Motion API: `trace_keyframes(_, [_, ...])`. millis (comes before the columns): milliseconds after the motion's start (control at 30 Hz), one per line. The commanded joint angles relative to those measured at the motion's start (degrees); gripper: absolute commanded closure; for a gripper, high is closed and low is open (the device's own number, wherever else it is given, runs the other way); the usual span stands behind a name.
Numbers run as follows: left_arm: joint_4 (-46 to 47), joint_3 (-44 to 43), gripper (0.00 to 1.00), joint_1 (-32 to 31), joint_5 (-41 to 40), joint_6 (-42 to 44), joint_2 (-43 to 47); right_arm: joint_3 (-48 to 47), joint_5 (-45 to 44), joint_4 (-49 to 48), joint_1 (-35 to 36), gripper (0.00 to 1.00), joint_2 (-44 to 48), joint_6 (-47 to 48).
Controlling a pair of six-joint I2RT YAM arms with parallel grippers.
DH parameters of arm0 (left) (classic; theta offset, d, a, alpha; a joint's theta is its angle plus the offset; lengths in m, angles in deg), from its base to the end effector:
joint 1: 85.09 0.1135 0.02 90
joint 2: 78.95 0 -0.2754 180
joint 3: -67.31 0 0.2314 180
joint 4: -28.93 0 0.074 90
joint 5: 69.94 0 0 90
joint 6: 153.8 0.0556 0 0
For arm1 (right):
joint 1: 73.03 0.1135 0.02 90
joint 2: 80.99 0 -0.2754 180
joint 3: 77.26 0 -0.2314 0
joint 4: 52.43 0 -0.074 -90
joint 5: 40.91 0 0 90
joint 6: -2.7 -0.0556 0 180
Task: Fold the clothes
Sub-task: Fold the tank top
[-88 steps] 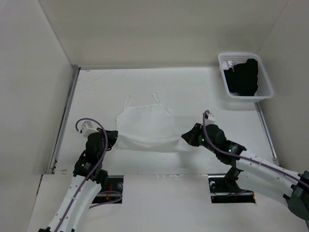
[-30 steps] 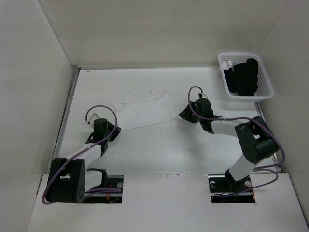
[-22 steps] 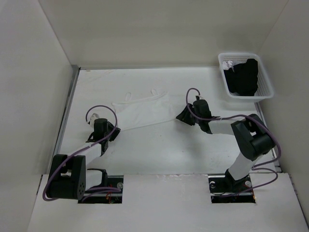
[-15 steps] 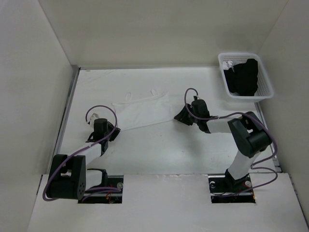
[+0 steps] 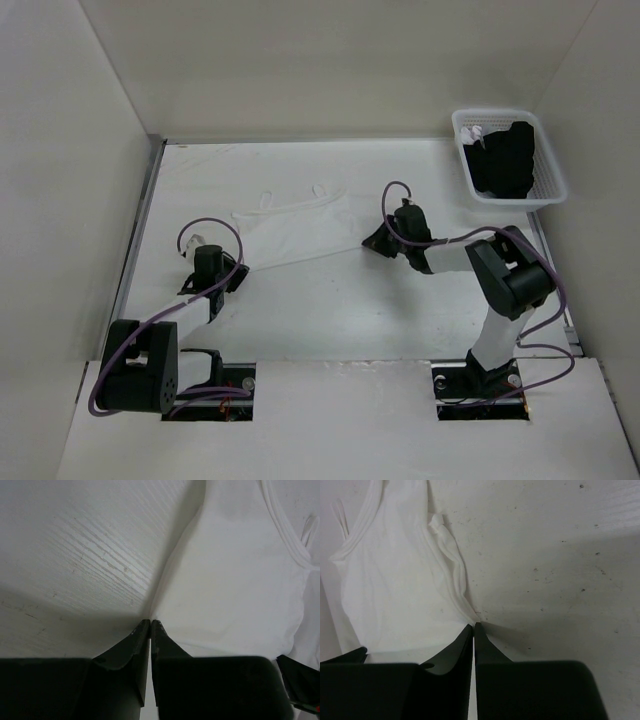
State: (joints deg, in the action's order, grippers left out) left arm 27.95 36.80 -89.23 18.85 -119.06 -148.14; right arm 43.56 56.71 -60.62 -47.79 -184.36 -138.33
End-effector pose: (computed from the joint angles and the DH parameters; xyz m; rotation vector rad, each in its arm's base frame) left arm 0.2021 -0.0135 0.1436 -1.0102 2.0856 -0.5183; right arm 0.3171 0.1576 0.1443 0.4442 2.2957 0.8577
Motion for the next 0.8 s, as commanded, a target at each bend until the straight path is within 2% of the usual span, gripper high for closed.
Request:
trace_keyframes(0, [-0.3, -0.5, 0.98, 0.5, -0.2, 1.0, 1.5, -1.3, -3.0, -3.1, 0.6, 0.96, -0.2, -0.6])
trace_keyframes(133, [-2.3, -2.3, 1.0, -0.2, 0.5, 1.0, 7.3, 1.8, -4.1, -4.5, 1.7, 1.0, 5.3, 0.2])
trace_keyframes(267, [-12.0, -6.1, 1.0, -2.6, 0.2, 1.6, 19.4, 9.1, -6.6, 0.1, 3.8, 1.0, 20.9, 2.5])
trace_keyframes(333, [-18.8, -9.2, 1.0, -4.2, 0.1, 2.4, 27.0, 12.2, -8.2, 5.3, 5.9, 1.0, 30.6, 3.5])
trace_keyframes(433, [-30.1, -15.2, 1.0, -6.7, -0.5, 3.8, 37.6, 14.3, -13.8, 19.8, 11.6, 0.99, 49.0, 4.9])
trace_keyframes(467, [-33.6, -17.0, 1.0, -7.4, -0.9, 4.1, 40.4, 13.4, -16.8, 26.8, 14.6, 0.99, 56.0, 5.1])
trace_keyframes(567, [-42.6, -22.3, 1.0, -9.4, -1.2, 4.1, 46.6, 9.4, -24.0, 41.1, 22.1, 0.99, 68.4, 4.2])
trace_keyframes(667, [-49.9, -26.3, 1.0, -10.7, -1.5, 2.8, 51.3, 3.6, -31.8, 52.0, 31.3, 0.99, 75.1, 1.1])
trace_keyframes(767, [-53.2, -27.7, 1.0, -10.9, -1.1, 1.6, 53.0, -0.2, -37.4, 56.4, 39.2, 0.98, 74.7, -0.7])
